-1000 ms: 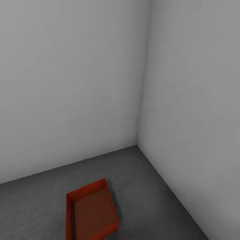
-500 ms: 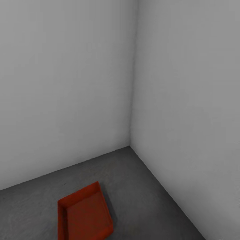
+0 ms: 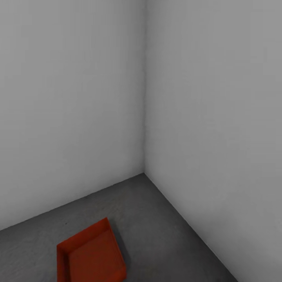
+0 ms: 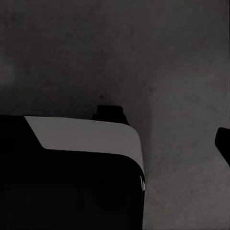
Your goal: Move the two storage containers from the living room to the garage. In the garage, place one container on the floor and stack the other container on top of it (either order is fine).
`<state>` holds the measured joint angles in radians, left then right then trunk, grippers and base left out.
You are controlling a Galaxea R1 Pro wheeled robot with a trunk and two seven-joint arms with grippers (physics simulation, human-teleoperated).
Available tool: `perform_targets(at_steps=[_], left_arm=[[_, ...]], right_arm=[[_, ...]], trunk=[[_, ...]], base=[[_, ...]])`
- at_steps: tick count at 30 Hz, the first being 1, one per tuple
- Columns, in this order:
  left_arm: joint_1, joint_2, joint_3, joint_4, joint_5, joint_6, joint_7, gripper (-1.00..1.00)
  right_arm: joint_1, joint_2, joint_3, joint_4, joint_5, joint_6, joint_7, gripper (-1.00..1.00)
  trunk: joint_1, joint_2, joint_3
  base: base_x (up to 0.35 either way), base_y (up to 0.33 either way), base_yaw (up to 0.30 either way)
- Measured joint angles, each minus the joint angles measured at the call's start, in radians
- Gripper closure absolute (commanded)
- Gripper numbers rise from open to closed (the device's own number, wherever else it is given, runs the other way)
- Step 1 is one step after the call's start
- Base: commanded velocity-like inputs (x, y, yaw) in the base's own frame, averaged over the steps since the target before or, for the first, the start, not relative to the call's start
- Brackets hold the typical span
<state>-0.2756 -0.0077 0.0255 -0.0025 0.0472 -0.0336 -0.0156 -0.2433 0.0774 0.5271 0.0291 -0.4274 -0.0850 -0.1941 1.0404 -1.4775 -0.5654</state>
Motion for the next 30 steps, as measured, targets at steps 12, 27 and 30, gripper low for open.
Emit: perform_targets(at_steps=[12, 27, 30], left_arm=[[0.0, 0.0, 0.0, 0.0, 0.0, 0.0, 0.0, -1.0], [0.0, 0.0, 0.0, 0.0, 0.0, 0.0, 0.0, -1.0], [0.0, -0.001, 0.0, 0.0, -0.001, 0.0, 0.0, -1.0]], right_arm=[[0.0, 0.0, 0.0, 0.0, 0.0, 0.0, 0.0, -1.0], [0.0, 0.001, 0.0, 0.0, 0.0, 0.01, 0.0, -1.0], [0.0, 0.001, 0.0, 0.0, 0.0, 0.011, 0.001, -1.0]], trunk=[[0.0, 0.0, 0.013], [0.0, 0.0, 0.019], [0.0, 0.0, 0.019]], base=[[0.0, 0.0, -0.18], [0.0, 0.0, -0.048], [0.0, 0.0, 0.0]])
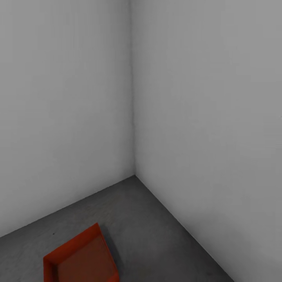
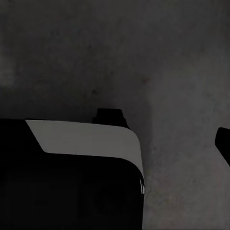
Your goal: Move the two storage containers from the living room to the garage. In the garage, place one container on the floor and stack the other container on top of it (either order is fine).
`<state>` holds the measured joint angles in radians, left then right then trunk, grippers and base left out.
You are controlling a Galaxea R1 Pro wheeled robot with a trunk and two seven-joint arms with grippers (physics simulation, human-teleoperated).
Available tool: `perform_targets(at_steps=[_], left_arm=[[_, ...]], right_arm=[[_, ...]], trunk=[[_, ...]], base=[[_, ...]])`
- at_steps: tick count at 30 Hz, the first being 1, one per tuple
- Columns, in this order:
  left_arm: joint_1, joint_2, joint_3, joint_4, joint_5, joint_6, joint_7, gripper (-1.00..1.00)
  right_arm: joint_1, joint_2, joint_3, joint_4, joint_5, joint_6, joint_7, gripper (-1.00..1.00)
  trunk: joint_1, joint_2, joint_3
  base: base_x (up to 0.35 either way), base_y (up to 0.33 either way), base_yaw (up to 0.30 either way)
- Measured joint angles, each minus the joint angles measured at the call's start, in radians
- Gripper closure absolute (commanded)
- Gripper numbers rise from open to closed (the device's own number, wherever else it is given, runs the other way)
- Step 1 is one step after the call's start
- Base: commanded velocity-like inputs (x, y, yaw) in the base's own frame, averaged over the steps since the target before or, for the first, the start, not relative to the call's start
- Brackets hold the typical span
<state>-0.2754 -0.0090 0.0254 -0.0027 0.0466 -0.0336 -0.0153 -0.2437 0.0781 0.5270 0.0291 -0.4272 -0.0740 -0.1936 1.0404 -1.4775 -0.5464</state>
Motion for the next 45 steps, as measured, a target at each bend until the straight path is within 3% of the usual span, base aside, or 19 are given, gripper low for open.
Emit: perform_targets(at_steps=[8, 45], left_arm=[[0.0, 0.0, 0.0, 0.0, 0.0, 0.0, 0.0, -1.0], [0.0, -0.002, 0.0, 0.0, -0.001, 0.0, 0.0, -1.0]], right_arm=[[0.0, -0.002, 0.0, 0.0, 0.0, -0.009, 0.001, -1.0], [0.0, -0.002, 0.0, 0.0, 0.0, -0.01, 0.001, -1.0]], trunk=[[0.0, 0.0, 0.0], [0.0, 0.0, 0.0]], base=[[0.0, 0.0, -0.078], [0.0, 0.0, -0.241]])
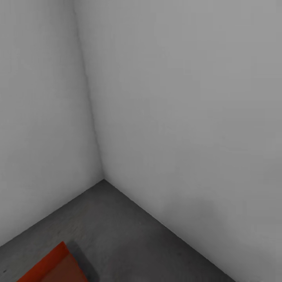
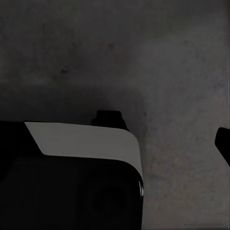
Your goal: Move the two storage containers from the living room to the garage. In the garage, place one container on the floor and stack the other container on top of it (either order is fine).
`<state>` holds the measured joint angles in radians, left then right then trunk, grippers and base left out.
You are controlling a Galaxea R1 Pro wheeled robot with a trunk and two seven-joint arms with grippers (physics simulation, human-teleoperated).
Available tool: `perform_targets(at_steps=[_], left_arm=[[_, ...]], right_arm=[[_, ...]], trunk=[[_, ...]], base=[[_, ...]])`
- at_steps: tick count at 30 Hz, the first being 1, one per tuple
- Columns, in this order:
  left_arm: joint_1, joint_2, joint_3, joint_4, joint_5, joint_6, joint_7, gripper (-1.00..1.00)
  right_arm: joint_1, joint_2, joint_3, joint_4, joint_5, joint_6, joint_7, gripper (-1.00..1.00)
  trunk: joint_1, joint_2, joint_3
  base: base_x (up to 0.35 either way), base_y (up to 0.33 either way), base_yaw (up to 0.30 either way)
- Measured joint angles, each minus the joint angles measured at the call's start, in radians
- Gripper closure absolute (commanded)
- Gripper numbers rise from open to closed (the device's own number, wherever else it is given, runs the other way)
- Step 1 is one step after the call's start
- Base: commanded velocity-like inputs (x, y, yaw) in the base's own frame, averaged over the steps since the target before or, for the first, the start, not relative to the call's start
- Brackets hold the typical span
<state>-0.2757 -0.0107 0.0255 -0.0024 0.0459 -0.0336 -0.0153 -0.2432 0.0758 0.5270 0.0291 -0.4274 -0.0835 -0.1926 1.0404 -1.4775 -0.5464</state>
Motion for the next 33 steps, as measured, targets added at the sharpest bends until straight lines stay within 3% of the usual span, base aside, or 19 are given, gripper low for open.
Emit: perform_targets(at_steps=[33], left_arm=[[0.0, 0.001, 0.0, 0.0, 0.0, 0.0, 0.0, -1.0]], right_arm=[[0.0, 0.0, 0.0, 0.0, 0.0, 0.0, 0.0, -1.0]], trunk=[[0.0, 0.0, 0.0]], base=[[0.0, 0.0, -0.244]])
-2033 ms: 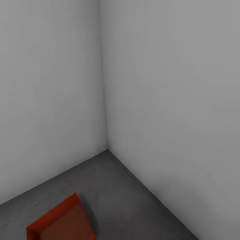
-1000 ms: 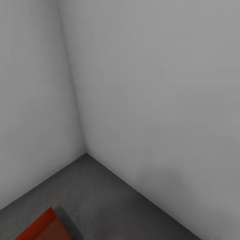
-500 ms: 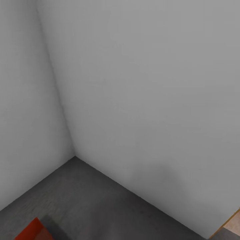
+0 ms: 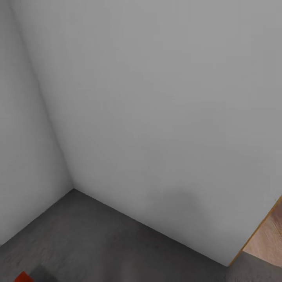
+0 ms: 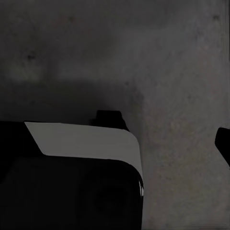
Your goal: Move the two storage containers from the living room to the garage. In the garage, place one container on the floor and stack the other container on top of it (either order is fine).
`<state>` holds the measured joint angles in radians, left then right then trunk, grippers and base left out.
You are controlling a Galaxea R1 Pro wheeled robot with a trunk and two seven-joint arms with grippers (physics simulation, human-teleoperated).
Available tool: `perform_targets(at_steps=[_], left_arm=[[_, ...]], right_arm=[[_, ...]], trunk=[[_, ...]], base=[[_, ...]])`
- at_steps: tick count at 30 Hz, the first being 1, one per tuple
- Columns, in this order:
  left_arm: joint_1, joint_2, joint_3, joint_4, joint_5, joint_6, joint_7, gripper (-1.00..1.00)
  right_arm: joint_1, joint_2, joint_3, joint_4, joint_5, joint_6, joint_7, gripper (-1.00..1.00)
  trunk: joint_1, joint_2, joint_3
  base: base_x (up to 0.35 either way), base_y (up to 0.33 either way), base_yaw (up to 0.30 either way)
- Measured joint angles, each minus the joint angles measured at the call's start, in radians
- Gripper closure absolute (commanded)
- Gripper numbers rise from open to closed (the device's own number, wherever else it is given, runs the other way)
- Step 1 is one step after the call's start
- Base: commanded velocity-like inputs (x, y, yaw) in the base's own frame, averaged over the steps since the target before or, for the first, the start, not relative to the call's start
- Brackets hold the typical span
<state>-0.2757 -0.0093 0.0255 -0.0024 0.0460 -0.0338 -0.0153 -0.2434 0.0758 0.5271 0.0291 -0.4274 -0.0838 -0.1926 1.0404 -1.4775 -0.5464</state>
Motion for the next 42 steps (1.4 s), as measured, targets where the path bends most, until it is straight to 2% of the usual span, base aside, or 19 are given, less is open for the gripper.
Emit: perform_targets(at_steps=[42], left_arm=[[0.0, -0.002, 0.0, 0.0, 0.0, -0.001, 0.0, -1.0]], right_arm=[[0.0, 0.0, 0.0, 0.0, 0.0, -0.001, 0.0, -1.0]], trunk=[[0.0, 0.0, 0.0]], base=[[0.0, 0.0, -0.245]])
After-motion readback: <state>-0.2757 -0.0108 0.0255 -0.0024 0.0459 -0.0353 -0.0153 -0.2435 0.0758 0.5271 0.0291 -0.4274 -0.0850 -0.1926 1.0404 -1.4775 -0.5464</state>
